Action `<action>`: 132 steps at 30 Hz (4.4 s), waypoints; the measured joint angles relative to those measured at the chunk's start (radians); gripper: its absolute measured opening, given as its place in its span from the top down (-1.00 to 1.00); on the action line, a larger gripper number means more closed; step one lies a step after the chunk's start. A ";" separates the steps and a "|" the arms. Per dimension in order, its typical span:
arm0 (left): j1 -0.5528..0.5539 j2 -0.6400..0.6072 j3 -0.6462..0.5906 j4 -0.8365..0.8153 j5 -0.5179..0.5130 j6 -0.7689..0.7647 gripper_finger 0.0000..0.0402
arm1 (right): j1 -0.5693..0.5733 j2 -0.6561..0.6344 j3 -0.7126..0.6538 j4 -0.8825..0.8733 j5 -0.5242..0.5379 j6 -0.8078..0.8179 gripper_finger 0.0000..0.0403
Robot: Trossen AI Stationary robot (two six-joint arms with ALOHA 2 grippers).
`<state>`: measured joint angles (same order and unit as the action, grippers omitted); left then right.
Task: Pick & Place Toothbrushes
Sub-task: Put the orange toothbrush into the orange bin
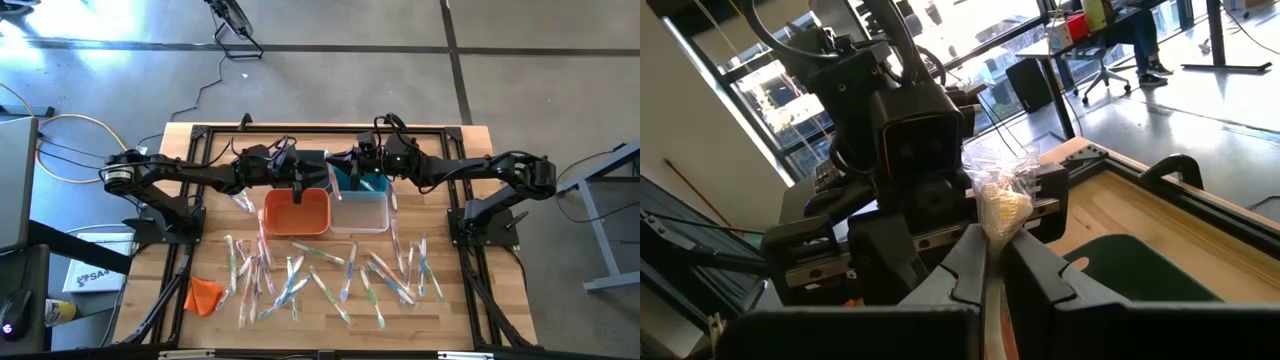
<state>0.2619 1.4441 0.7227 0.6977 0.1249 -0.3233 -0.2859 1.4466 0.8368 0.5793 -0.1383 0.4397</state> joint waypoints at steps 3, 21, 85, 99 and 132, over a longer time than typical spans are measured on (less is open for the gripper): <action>0.000 0.000 0.000 0.011 -0.001 0.000 0.31 | 0.000 0.000 0.000 0.000 0.000 0.000 0.94; 0.000 0.115 0.060 0.105 0.037 -0.051 0.31 | 0.014 0.000 0.000 -0.002 0.009 -0.025 0.94; 0.000 0.132 0.096 0.021 0.097 -0.055 0.93 | -0.012 -0.046 0.000 -0.060 -0.063 0.032 -0.26; 0.001 0.132 0.096 0.024 0.103 -0.074 0.93 | -0.103 -0.212 0.002 -0.299 -0.211 0.001 -0.21; -0.015 -0.345 0.095 -1.003 0.089 -0.122 0.93 | -0.109 -0.224 0.000 -0.333 -0.306 0.038 -0.20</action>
<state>0.2466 1.0993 0.8181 -0.3052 0.2135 -0.4449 -0.3954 1.2228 0.8368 0.2462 -0.4438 0.4778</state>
